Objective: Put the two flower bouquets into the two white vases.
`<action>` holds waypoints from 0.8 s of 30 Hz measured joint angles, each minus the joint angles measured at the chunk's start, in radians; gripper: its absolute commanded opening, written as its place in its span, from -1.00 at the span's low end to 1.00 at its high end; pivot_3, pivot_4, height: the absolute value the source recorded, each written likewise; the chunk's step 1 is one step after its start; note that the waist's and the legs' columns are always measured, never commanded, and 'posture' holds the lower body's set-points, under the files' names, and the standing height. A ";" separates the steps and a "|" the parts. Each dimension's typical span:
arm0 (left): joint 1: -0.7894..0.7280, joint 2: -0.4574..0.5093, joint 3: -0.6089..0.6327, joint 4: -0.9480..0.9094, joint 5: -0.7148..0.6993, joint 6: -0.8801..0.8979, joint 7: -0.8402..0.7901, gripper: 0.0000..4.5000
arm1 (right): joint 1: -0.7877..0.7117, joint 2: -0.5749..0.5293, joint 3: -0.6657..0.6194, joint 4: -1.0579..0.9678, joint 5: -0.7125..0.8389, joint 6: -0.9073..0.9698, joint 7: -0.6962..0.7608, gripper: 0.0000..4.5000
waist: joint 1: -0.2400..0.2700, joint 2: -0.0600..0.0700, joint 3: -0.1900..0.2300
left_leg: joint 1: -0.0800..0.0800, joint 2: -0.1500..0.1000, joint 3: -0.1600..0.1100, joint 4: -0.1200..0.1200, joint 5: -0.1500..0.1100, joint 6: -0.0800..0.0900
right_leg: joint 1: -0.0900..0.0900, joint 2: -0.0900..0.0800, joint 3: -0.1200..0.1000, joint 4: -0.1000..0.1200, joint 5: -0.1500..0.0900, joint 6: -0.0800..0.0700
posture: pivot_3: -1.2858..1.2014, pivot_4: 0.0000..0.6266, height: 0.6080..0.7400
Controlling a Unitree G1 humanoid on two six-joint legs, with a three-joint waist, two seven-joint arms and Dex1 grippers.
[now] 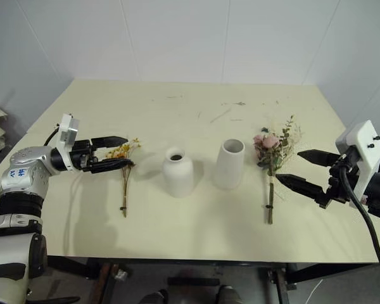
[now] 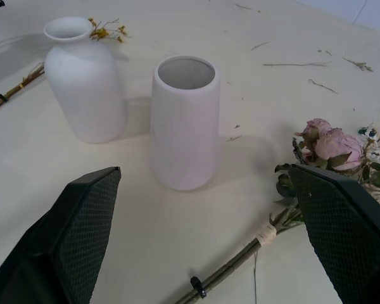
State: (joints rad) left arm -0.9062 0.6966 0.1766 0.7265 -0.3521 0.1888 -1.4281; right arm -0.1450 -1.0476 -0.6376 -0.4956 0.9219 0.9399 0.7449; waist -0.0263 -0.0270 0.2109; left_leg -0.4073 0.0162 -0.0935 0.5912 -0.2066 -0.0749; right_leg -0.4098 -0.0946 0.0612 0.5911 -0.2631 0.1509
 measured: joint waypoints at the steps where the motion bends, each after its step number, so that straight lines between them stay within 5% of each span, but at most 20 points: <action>1: -0.006 -0.003 0.000 0.001 0.000 -0.004 0.000 1.00 | 0.000 0.001 0.001 -0.002 0.001 0.000 -0.003 0.99 | 0.000 0.000 0.000 | 0.000 0.000 0.000 0.000 0.000 0.000 | 0.000 0.000 0.000 0.000 0.000 0.000 | 0.03 -0.52 1.00; 11: -0.047 -0.020 0.000 0.031 -0.006 -0.033 -0.014 1.00 | -0.025 0.053 0.015 -0.022 0.009 0.028 -0.153 0.99 | -0.002 0.000 0.000 | 0.000 0.000 0.000 0.000 0.000 0.000 | 0.000 0.000 0.000 0.001 0.000 0.000 | 0.03 -0.52 1.00; 16: -0.040 -0.022 0.005 0.012 -0.035 -0.023 -0.043 1.00 | -0.094 0.068 0.151 -0.024 -0.012 0.175 -0.358 0.99 | -0.002 0.000 0.000 | 0.000 0.000 0.000 0.001 0.000 0.000 | 0.000 0.000 0.000 0.001 -0.001 -0.003 | 0.03 -0.52 1.00; 24: 0.016 -0.033 0.042 -0.092 -0.118 0.012 -0.070 1.00 | -0.285 0.314 0.308 0.053 -0.068 0.474 -0.674 0.99 | 0.000 0.000 0.000 | -0.001 0.000 0.000 0.001 0.000 0.000 | -0.002 0.000 0.001 0.003 0.000 -0.001 | 0.03 -0.52 1.00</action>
State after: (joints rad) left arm -0.8900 0.6637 0.2188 0.6340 -0.4703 0.2008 -1.4976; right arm -0.4303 -0.7338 -0.3291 -0.4428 0.8537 1.4137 0.0711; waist -0.0268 -0.0265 0.2110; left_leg -0.4079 0.0164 -0.0939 0.5918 -0.2065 -0.0748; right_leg -0.4117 -0.0945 0.0618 0.5944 -0.2632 0.1497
